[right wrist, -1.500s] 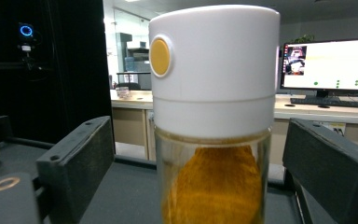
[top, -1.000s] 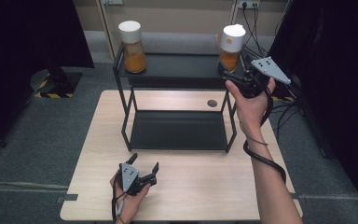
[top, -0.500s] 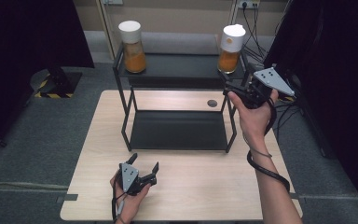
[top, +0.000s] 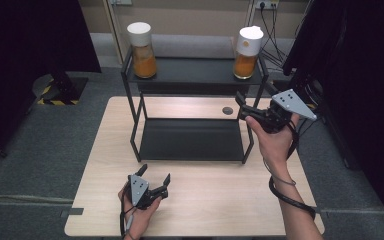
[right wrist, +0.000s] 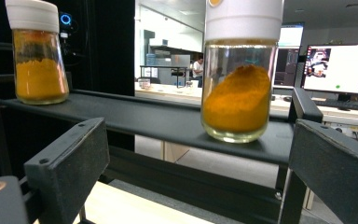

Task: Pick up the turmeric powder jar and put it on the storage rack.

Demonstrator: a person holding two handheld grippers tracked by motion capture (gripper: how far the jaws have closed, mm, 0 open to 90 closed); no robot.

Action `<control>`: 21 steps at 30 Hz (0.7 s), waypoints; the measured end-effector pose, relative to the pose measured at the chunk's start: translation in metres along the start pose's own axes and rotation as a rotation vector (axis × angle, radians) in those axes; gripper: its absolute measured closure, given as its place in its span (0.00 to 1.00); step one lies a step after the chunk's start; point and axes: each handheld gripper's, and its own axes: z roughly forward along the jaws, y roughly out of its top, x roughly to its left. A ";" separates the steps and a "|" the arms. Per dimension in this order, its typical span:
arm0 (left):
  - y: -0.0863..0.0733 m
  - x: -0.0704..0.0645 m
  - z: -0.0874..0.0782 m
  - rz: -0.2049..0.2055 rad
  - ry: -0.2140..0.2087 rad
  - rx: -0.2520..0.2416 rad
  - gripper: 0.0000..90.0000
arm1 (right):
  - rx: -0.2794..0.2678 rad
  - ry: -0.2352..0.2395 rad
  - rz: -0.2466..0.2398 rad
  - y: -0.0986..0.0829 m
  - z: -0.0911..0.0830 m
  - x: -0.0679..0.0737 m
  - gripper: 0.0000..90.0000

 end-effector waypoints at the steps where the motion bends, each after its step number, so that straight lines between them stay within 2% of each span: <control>1: 0.000 0.000 0.000 0.000 0.000 0.001 0.12 | 0.003 0.001 0.000 -0.001 -0.001 0.000 0.06; 11: 0.000 0.000 0.000 0.002 0.000 0.000 0.12 | 0.030 0.000 0.018 -0.018 -0.013 -0.001 0.06; 21: 0.000 0.000 0.000 0.002 0.001 -0.001 0.12 | 0.043 -0.002 0.011 -0.032 -0.025 -0.002 0.06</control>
